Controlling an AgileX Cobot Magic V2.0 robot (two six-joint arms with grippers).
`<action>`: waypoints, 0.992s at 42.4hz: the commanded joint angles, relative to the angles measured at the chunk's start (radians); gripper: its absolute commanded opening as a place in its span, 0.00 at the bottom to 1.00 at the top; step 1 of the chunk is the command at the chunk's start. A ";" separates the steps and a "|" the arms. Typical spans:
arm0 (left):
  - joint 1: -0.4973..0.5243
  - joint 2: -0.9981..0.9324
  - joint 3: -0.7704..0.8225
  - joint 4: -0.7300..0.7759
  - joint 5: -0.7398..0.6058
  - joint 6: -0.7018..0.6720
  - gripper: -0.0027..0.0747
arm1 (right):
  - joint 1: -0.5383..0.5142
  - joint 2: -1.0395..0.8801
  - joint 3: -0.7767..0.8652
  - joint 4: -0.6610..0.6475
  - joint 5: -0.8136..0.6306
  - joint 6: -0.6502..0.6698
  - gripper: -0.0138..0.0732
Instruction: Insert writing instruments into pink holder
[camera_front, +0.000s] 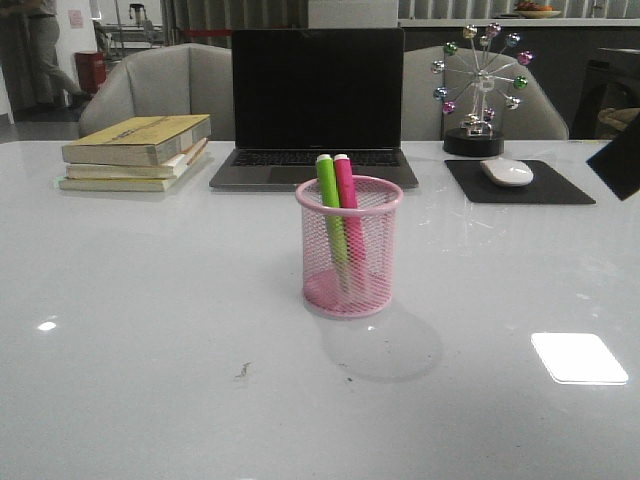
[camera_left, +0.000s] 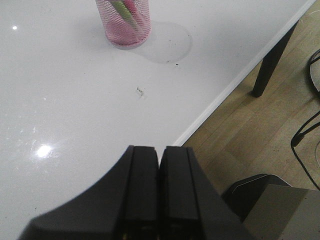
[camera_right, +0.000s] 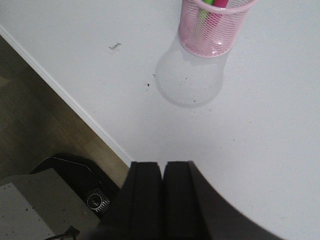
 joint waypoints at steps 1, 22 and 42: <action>0.029 -0.047 -0.016 0.067 -0.084 -0.008 0.15 | -0.007 -0.015 -0.029 0.006 -0.053 -0.008 0.24; 0.617 -0.521 0.410 0.070 -0.622 -0.024 0.15 | -0.007 -0.015 -0.029 0.006 -0.051 -0.008 0.24; 0.624 -0.622 0.617 0.174 -0.840 -0.263 0.15 | -0.007 -0.014 -0.029 0.006 -0.051 -0.008 0.24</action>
